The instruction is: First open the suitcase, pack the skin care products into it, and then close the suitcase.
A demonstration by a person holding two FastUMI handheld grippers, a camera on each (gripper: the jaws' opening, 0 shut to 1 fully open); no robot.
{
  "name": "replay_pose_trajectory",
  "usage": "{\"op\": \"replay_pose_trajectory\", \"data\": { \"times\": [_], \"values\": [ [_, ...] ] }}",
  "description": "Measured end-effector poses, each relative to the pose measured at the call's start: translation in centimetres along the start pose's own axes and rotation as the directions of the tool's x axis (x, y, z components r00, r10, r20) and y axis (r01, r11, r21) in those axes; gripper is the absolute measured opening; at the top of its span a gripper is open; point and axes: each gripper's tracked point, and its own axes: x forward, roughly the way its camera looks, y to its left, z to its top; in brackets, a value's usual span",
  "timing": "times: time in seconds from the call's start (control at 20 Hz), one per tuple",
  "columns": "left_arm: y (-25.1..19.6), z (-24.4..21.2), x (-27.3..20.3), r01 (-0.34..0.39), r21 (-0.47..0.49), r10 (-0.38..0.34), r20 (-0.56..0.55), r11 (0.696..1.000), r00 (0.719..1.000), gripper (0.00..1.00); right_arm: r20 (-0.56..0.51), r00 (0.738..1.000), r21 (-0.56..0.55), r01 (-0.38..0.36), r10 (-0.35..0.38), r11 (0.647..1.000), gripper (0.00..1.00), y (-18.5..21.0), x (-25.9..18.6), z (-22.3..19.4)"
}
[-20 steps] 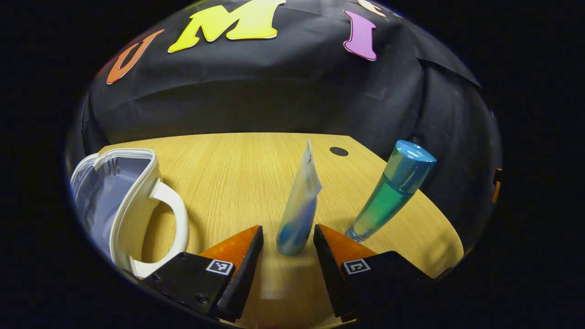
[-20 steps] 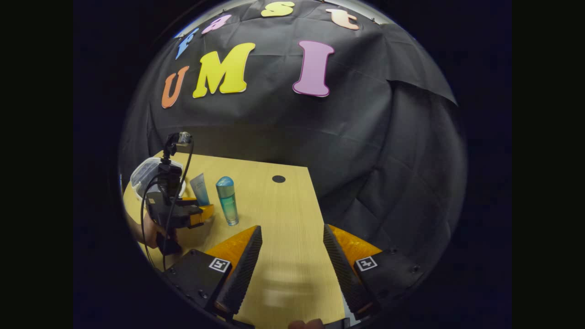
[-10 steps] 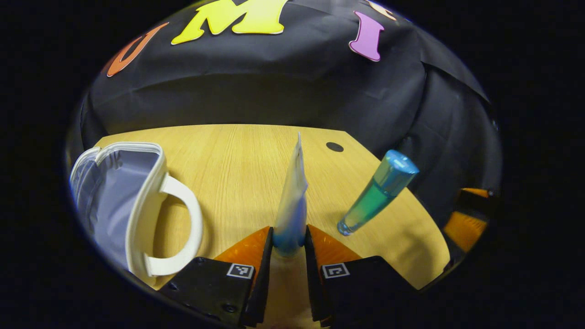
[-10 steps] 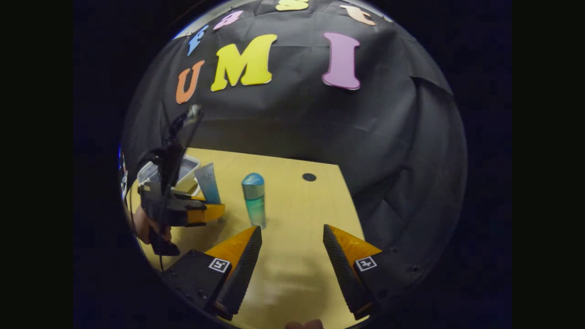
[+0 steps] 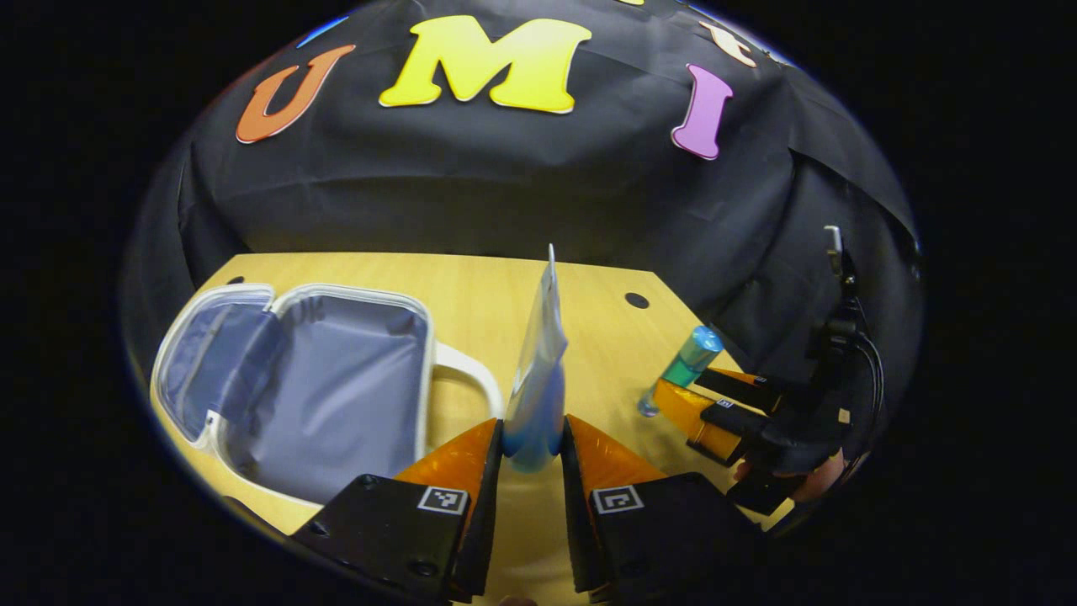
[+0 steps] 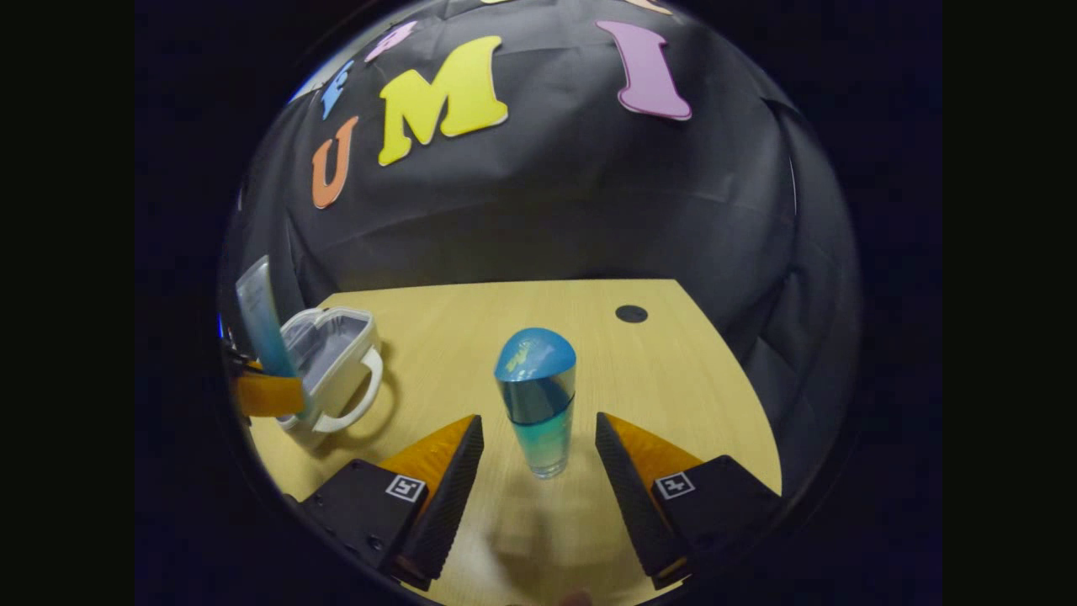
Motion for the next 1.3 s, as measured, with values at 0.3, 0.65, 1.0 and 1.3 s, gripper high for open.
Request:
{"op": "replay_pose_trajectory", "data": {
  "times": [0.3, 0.65, 1.0, 1.3],
  "values": [
    [9.2, 0.7, -2.0, -0.136, -0.042, 0.135, -0.007, 0.990, 0.991, 0.40, -0.065, 0.998, 0.051, 0.032, -0.028, 0.998, 0.55, -0.3, 2.4, -0.9],
    [16.1, -2.0, -2.1, -0.254, -0.047, 0.244, -0.157, 0.966, 0.957, 0.40, -0.103, 0.994, 0.011, 0.036, -0.035, 0.999, 0.36, 0.1, 1.4, -0.5],
    [22.1, -7.0, -1.3, -0.513, 0.083, 0.500, -0.400, 0.854, 0.768, 0.40, -0.117, 0.991, 0.005, -0.060, 0.061, 0.998, 0.35, 2.4, -6.7, 1.5],
    [23.3, -8.8, -0.9, -0.641, 0.209, 0.642, -0.509, 0.739, 0.574, 0.39, -0.118, 0.986, -0.060, -0.124, 0.117, 0.990, 0.35, 3.5, -10.9, 3.2]
  ]
}}
